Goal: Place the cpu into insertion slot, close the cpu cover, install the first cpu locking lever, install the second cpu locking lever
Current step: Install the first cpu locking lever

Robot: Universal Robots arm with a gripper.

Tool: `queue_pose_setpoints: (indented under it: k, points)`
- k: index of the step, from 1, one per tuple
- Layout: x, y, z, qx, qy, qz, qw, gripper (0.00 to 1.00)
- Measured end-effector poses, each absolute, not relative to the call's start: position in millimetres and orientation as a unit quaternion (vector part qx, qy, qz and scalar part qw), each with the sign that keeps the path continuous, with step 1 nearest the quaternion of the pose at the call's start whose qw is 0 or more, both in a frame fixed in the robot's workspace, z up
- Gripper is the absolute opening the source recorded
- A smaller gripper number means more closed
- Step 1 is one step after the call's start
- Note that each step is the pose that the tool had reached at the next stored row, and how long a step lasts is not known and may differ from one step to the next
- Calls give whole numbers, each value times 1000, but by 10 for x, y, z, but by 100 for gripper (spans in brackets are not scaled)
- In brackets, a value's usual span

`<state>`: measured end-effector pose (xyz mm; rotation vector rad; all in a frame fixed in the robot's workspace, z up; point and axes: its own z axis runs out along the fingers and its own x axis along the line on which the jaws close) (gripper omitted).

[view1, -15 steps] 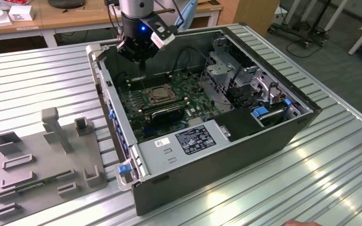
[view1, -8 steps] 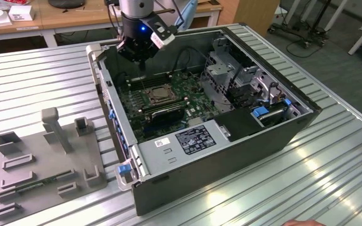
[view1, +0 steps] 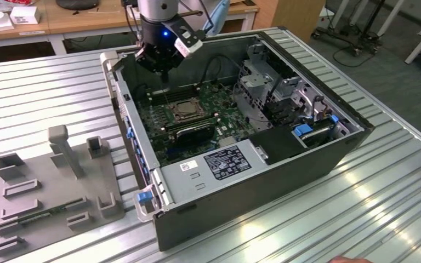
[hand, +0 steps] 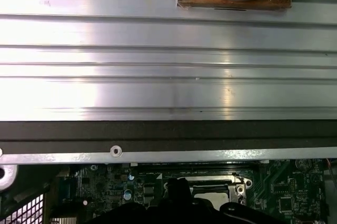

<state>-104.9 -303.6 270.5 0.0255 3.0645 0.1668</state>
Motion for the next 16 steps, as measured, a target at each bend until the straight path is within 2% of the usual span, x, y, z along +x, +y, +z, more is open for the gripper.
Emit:
queue_pose_setpoints:
  k: [7,16]
  points:
    - [-1070,-3166,2704,8,998,54,36,11]
    - [-1313,-3173,2692,8,998,54,38,11]
